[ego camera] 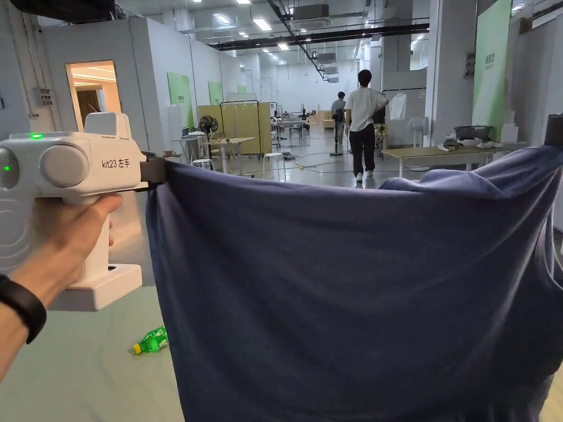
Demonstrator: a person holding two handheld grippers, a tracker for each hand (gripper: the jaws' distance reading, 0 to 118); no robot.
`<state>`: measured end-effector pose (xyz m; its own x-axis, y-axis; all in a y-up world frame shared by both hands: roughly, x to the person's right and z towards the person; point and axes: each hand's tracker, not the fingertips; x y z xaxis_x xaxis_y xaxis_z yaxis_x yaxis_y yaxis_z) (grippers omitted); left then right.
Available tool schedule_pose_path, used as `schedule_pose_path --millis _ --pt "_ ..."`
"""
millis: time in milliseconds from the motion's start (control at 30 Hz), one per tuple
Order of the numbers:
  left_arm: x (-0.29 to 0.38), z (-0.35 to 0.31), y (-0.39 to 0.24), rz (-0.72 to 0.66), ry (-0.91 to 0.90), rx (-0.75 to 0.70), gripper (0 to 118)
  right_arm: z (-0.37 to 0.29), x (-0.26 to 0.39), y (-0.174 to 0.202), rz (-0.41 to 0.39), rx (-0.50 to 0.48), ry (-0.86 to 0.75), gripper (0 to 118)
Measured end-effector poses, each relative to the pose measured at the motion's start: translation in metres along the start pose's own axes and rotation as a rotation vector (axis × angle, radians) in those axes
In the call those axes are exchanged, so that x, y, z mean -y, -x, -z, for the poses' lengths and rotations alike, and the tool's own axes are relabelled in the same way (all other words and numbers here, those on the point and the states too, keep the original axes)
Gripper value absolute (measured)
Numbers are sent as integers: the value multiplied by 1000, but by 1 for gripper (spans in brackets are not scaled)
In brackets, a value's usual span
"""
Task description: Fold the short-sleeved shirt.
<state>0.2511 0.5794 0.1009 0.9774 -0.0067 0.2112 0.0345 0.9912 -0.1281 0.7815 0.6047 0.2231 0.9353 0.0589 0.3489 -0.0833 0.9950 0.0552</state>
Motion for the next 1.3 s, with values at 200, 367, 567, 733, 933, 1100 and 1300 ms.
schedule_pose_path --millis 200,367,567,733,933,1100,1300 --pt "7 46 12 -42 5 -5 7 68 21 7 -4 15 91 7" --pt "15 57 4 4 51 1 7 82 40 21 22 0 116 7" --pt "41 87 8 -43 77 15 7 110 62 34 31 -47 178 7" --pt "97 105 12 -63 149 27 7 122 117 35 29 -48 281 7" --pt "180 97 7 -124 234 78 7 112 207 20 120 -71 385 7" --pt "248 43 15 -156 300 107 6 32 267 3 135 -159 399 6" --pt "349 -74 26 -330 421 248 6 -106 339 -37 164 -177 505 6"
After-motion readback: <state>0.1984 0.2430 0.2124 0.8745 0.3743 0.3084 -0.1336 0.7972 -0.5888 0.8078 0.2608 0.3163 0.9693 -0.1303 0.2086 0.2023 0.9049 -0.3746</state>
